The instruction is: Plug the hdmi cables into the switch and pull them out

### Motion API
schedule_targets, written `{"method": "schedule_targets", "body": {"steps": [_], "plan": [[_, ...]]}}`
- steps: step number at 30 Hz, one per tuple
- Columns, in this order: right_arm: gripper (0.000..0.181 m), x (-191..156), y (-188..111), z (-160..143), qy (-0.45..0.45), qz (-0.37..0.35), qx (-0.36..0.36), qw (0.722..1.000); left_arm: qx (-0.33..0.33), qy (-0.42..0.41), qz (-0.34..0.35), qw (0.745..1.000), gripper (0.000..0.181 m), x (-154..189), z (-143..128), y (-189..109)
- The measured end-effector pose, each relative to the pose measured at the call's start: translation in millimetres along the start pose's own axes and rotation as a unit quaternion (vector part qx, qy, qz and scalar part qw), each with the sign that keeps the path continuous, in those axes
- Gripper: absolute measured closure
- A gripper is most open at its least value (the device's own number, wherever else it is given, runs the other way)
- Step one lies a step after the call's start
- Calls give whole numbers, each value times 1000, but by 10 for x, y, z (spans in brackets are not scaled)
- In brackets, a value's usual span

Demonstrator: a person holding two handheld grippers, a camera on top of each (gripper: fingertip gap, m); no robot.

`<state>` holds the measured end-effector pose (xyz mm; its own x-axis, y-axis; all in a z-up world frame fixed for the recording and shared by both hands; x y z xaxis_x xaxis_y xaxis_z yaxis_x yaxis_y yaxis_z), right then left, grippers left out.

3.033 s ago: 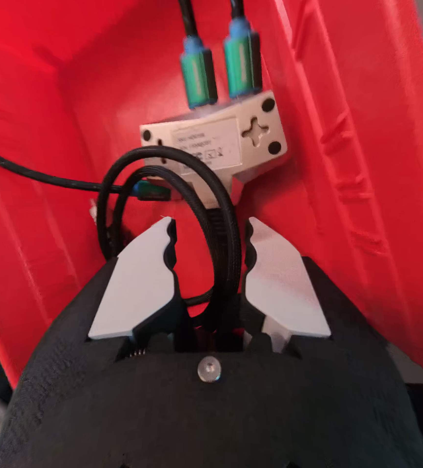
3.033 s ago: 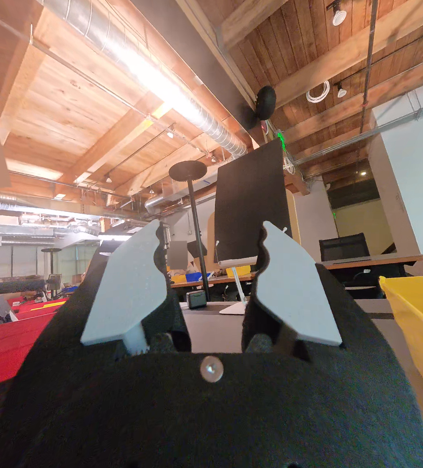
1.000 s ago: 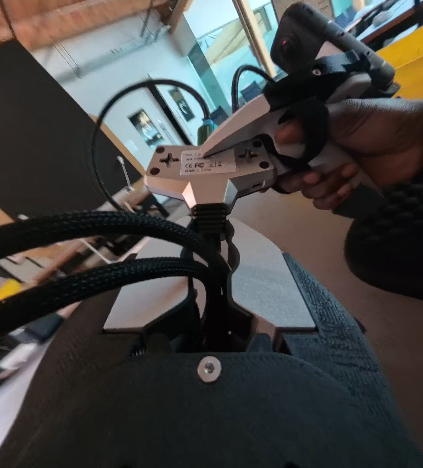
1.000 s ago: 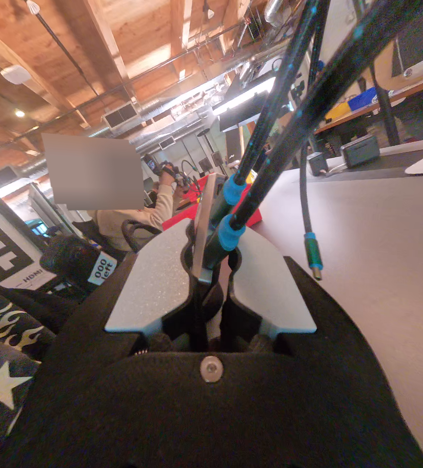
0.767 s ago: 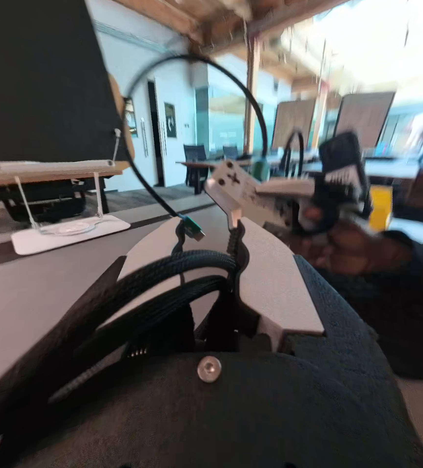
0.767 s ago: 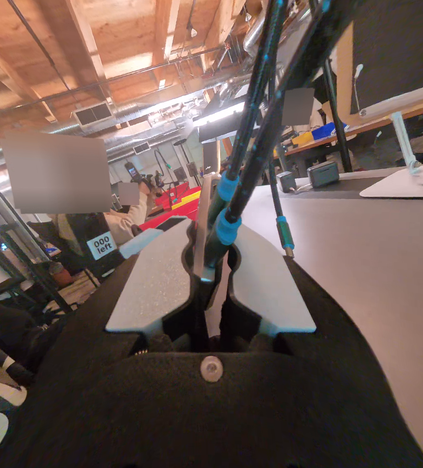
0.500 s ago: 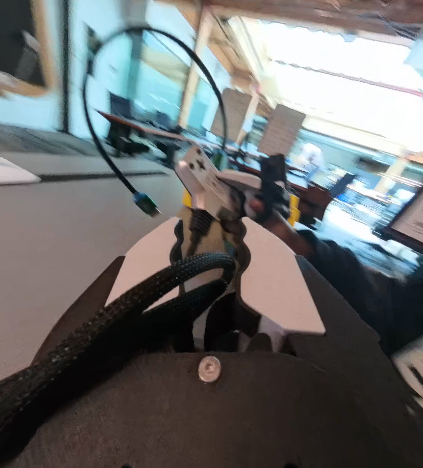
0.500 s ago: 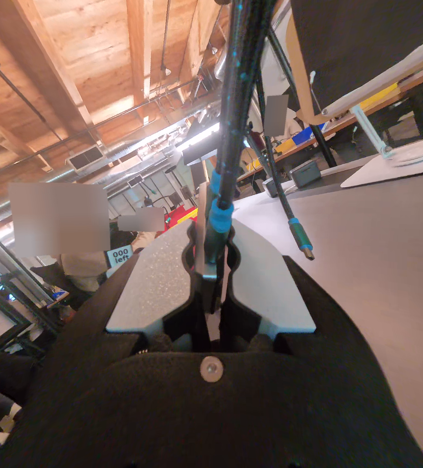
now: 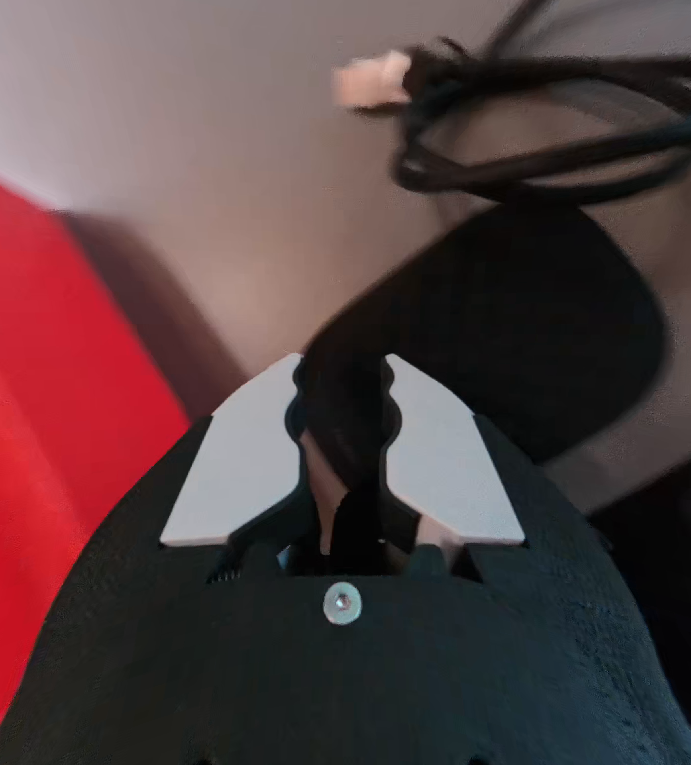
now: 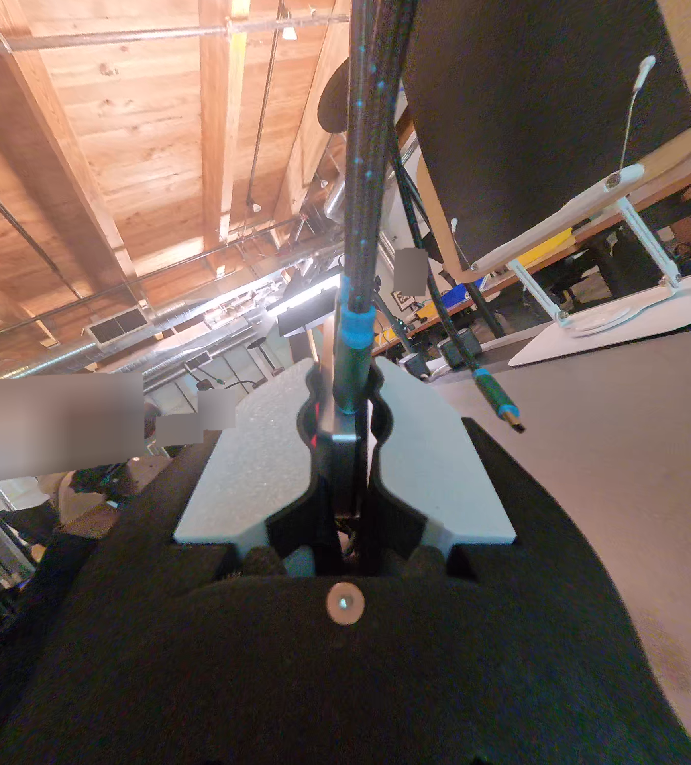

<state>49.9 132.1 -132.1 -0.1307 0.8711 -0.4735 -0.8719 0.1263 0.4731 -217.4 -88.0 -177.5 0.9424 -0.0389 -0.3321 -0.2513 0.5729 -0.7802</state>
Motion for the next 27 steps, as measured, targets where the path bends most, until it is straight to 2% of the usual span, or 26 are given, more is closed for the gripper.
{"method": "schedule_targets", "body": {"steps": [2,3,4,5,6,7,8,9,10,11,12,14,16,19,22,25,27], "plan": [[159,-1,3,-6,1,-1,1,1000,103,-42,93,989,148,-187,237,-191],[159,0,7,-13,0,-3,0,1000,190,-75,124,971,148,-246,419,-335],[159,-2,9,-21,-3,-4,1,1000,286,-110,120,944,148,-229,607,-511],[159,-5,13,-26,-5,-5,3,1000,383,-133,70,912,148,-106,782,-698],[159,-12,18,-30,-5,-4,5,1000,472,-142,-17,870,149,103,930,-887],[159,-19,25,-35,-3,-2,5,1000,539,-154,-122,819,149,343,1036,-1049],[159,-26,34,-41,1,0,7,1000,564,-183,-230,772,150,565,1113,-1132],[159,-34,43,-47,7,4,10,1000,542,-221,-335,738,150,777,1189,-1109],[159,-43,51,-56,13,8,13,1000,494,-247,-427,715,147,1005,1259,-1005],[159,-54,57,-65,20,13,16,1000,435,-259,-499,703,139,1237,1317,-842],[159,-66,60,-72,26,20,19,999,370,-270,-544,703,135,1446,1363,-634],[160,-104,64,-77,37,40,29,998,265,-298,-582,709,129,1769,1415,-226],[160,-164,84,-76,58,75,41,995,231,-345,-590,692,128,1940,1457,39],[160,-296,149,-137,97,136,38,985,276,-408,-572,656,128,1912,1556,226],[159,-423,236,-286,107,169,-8,980,346,-404,-572,624,130,1706,1587,132],[157,-517,303,-395,85,183,-48,978,433,-375,-540,616,152,1470,1524,-18],[158,-589,350,-452,61,193,-74,977,479,-339,-499,638,158,1361,1461,-78]]}}
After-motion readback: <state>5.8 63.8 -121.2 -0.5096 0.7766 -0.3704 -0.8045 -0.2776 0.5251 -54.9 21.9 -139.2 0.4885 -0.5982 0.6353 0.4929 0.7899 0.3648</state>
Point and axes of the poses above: each gripper's, where its closed fingertips meet, y out along the fingers, z out of its top, x = y × z across the jaws, the point moved 5 cm from there along -y, back along the fingers, and after that the axes turned 9 degrees about z, right-handed, at the moved point
